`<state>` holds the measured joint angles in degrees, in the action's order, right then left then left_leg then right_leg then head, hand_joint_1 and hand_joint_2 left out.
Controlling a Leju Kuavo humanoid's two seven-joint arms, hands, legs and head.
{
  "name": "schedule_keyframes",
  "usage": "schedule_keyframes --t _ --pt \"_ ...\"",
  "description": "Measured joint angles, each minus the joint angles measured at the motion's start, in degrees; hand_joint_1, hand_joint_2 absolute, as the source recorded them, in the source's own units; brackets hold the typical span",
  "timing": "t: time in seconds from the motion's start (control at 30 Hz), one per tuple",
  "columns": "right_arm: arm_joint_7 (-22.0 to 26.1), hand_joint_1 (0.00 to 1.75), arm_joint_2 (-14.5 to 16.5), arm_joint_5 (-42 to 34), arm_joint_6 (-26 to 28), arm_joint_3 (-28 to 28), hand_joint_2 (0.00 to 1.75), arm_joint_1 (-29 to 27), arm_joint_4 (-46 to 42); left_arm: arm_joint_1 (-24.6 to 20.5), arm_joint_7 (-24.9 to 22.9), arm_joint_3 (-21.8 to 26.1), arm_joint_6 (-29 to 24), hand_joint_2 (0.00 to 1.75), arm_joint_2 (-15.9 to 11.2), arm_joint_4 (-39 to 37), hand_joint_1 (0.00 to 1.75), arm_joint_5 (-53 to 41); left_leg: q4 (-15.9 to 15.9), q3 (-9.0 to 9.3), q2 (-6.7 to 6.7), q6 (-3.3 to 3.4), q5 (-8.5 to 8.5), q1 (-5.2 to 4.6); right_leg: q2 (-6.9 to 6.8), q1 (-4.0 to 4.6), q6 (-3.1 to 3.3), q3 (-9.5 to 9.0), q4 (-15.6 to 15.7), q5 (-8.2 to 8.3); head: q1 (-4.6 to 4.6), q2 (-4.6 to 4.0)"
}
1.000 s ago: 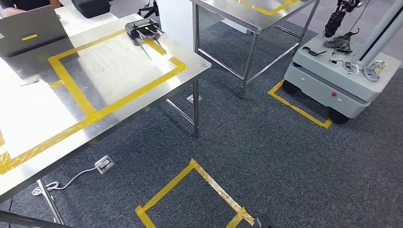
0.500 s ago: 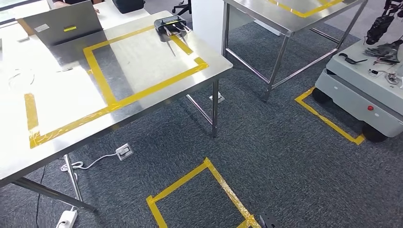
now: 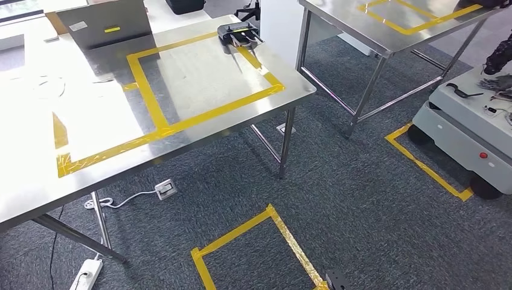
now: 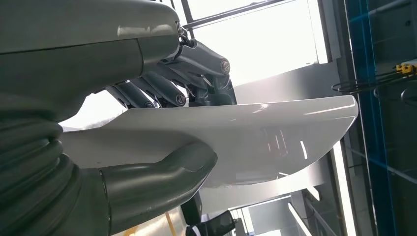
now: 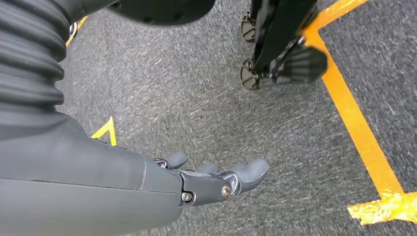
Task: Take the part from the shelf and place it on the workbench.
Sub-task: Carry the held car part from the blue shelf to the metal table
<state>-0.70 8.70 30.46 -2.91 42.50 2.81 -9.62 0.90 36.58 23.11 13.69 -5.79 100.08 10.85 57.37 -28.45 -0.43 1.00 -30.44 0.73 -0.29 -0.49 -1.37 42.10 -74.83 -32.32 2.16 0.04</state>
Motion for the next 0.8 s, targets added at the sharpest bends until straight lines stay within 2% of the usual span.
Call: schedule_keyframes --t 0.03,0.07,0.1,0.13,0.17,0.2,0.23,0.27,0.3,0.33,0.37,0.4,0.43,0.47,0.5,0.53,0.57,0.6,0.63,0.7,0.73,0.77,0.8 --pt "0.08 0.0 -0.03 -0.01 0.01 0.03 1.75 -0.13 0.0 0.08 0.0 -0.01 0.04 1.75 0.09 0.0 1.75 0.0 0.02 0.52 -0.22 -0.19 -0.43 0.07 0.01 -0.07 -0.14 1.34 -0.89 0.27 0.02 0.0" --pt "0.19 0.0 -0.09 -0.01 0.0 0.07 1.75 -0.25 0.0 0.15 0.0 -0.01 0.09 1.75 0.17 0.01 1.75 -0.01 0.03 1.21 -0.43 -0.41 -0.97 0.19 0.01 -0.16 -0.25 1.57 0.45 1.41 0.02 0.0" --pt "0.33 0.0 -0.15 -0.01 -0.01 0.11 1.75 -0.35 0.0 0.19 0.01 -0.01 0.13 1.75 0.23 0.04 1.75 0.0 0.03 2.05 -0.59 -0.68 -1.63 0.37 0.01 -0.26 -0.36 0.86 3.69 3.32 0.02 0.0" --pt "0.44 0.0 -0.19 0.0 -0.02 0.14 1.75 -0.52 0.01 0.21 0.02 -0.01 0.17 1.75 0.28 0.08 1.75 0.01 0.02 2.73 -0.72 -1.01 -2.37 0.5 0.02 -0.39 -0.42 -0.27 7.91 6.14 0.05 0.0" --pt "0.55 0.0 -0.23 0.02 -0.05 0.18 1.75 -0.61 0.02 0.26 0.03 0.0 0.21 1.75 0.32 0.13 1.75 0.01 0.0 3.38 -0.84 -1.4 -3.15 0.57 0.02 -0.4 -0.27 -1.22 11.43 7.98 0.07 0.0" --pt "0.63 0.0 -0.23 0.04 -0.07 0.22 1.75 -0.66 0.03 0.31 0.04 0.01 0.25 1.75 0.34 0.24 1.75 0.01 -0.22 3.85 -0.92 -1.84 -3.88 0.58 0.01 -0.33 0.05 -1.95 13.78 9.14 0.05 0.0" --pt "0.68 0.0 -0.23 0.08 -0.07 0.26 1.75 -0.71 0.04 0.41 0.07 0.01 0.27 1.75 0.37 0.37 1.75 0.01 -0.42 4.46 -0.99 -2.34 -4.21 0.53 0.03 -0.25 0.5 -2.37 14.97 9.46 0.04 0.0" --pt "0.72 0.0 -0.24 0.11 -0.08 0.3 1.75 -0.65 0.04 0.52 0.12 0.01 0.31 1.75 0.38 0.52 1.75 0.01 -0.49 5.06 -1.05 -2.84 -4.07 0.5 0.02 -0.13 1.08 -2.73 15.12 8.52 -0.01 0.0" --pt "0.73 0.0 -0.24 0.13 -0.07 0.33 1.75 -0.62 0.04 0.59 0.14 0.0 0.33 1.75 0.37 0.71 1.75 0.01 -0.02 5.17 -1.0 -3.3 -3.56 0.51 0.07 -0.17 1.62 -3.49 15.37 8.15 -0.04 0.01" --pt "0.77 0.0 -0.24 0.14 -0.07 0.37 1.75 -0.65 0.03 0.68 0.19 -0.02 0.39 1.75 0.37 0.81 1.75 0.01 1.83 4.63 -0.83 -3.63 -2.38 0.52 0.12 -0.24 2.12 -4.39 15.71 7.72 -0.17 0.01" --pt "0.81 0.0 -0.25 0.14 -0.07 0.42 1.75 -0.64 0.03 0.72 0.22 -0.03 0.44 1.75 0.36 0.89 1.75 0.01 4.97 2.84 -0.59 -3.83 -1.14 0.53 0.15 -0.28 2.58 -5.46 15.99 7.2 -0.34 0.01" --pt "0.85 0.0 -0.25 0.14 -0.06 0.46 1.75 -0.64 0.02 0.78 0.21 -0.05 0.46 1.75 0.36 0.92 1.75 0.01 8.89 0.28 -0.34 -3.93 -0.48 0.53 0.19 -0.29 2.93 -6.67 16.3 6.62 -0.51 0.01" --pt "0.89 0.0 -0.25 0.14 -0.05 0.54 1.75 -0.67 0.02 0.88 0.22 -0.07 0.49 1.75 0.36 0.92 1.75 0.01 12.8 -2.61 -0.14 -3.97 -0.76 0.5 0.19 -0.2 3.18 -7.89 16.64 5.82 -0.67 0.0" --pt "0.9 0.0 -0.25 0.14 -0.05 0.62 1.75 -0.72 0.02 0.99 0.21 -0.07 0.49 1.75 0.37 0.92 1.75 0.01 15.62 -5.38 -0.08 -4.01 -2.52 0.46 0.21 -0.07 3.37 -9.26 17.0 4.97 -0.73 0.0" --pt "0.9 0.0 -0.24 0.14 -0.06 0.71 1.75 -0.79 0.03 1.12 0.2 -0.07 0.49 1.75 0.38 0.91 1.75 0.01 16.93 -7.67 -0.06 -4.01 -5.47 0.4 0.23 0.08 3.52 -10.82 17.37 4.0 -0.72 0.0" --pt "0.89 0.0 -0.24 0.14 -0.07 0.78 1.75 -0.86 0.03 1.22 0.19 -0.07 0.51 1.75 0.38 0.91 1.75 0.01 16.91 -9.38 -0.04 -3.89 -8.47 0.36 0.28 0.25 3.63 -12.52 17.74 2.99 -0.74 0.0" --pt "0.89 0.0 -0.24 0.14 -0.08 0.83 1.75 -0.9 0.04 1.3 0.19 -0.07 0.54 1.75 0.39 0.9 1.75 0.01 15.66 -10.6 -0.01 -3.62 -10.52 0.3 0.34 0.42 3.69 -14.33 18.07 1.91 -0.75 0.0" --pt "0.89 0.0 -0.24 0.14 -0.09 0.86 1.75 -0.92 0.04 1.39 0.18 -0.07 0.57 1.75 0.39 0.88 1.75 0.01 13.42 -11.41 0.02 -3.23 -10.49 0.19 0.37 0.61 3.69 -16.09 18.33 0.8 -0.75 0.0" --pt "0.89 0.0 -0.24 0.14 -0.1 0.87 1.75 -0.97 0.04 1.52 0.19 -0.07 0.61 1.75 0.39 0.86 1.75 0.01 10.34 -11.95 0.12 -2.67 -7.28 0.03 0.39 0.73 3.66 -17.53 18.51 -0.33 -0.76 0.0" --pt "0.89 0.0 -0.14 0.14 -0.11 0.92 1.75 -1.02 0.09 1.98 0.11 -0.06 0.64 1.75 0.4 0.81 1.75 -0.03 4.44 -12.35 0.26 -1.76 3.73 -0.58 0.48 1.03 3.37 -19.98 18.38 -2.75 -0.74 0.0" --pt "0.88 0.0 -0.09 0.14 -0.12 0.95 1.75 -1.0 0.13 2.1 0.0 -0.06 0.61 1.75 0.4 0.87 1.75 -0.21 3.05 -12.2 0.25 -1.46 7.91 -0.84 0.56 1.07 3.14 -20.89 18.26 -3.91 -0.71 0.0" --pt "0.88 0.0 -0.03 0.12 -0.13 0.97 1.75 -0.82 0.15 2.03 -0.2 -0.06 0.46 1.75 0.38 0.98 1.75 -0.49 2.84 -11.94 0.15 -1.24 9.63 -1.13 0.63 1.1 2.78 -21.8 18.17 -4.88 -0.68 0.0" --pt "0.88 0.0 -0.04 0.1 -0.11 0.97 1.75 -0.51 0.13 1.72 -0.47 -0.07 0.2 1.75 0.32 1.14 1.75 -0.87 3.41 -11.44 0.05 -0.94 9.23 -1.19 0.67 0.98 2.4 -22.57 18.36 -5.73 -0.68 0.0"
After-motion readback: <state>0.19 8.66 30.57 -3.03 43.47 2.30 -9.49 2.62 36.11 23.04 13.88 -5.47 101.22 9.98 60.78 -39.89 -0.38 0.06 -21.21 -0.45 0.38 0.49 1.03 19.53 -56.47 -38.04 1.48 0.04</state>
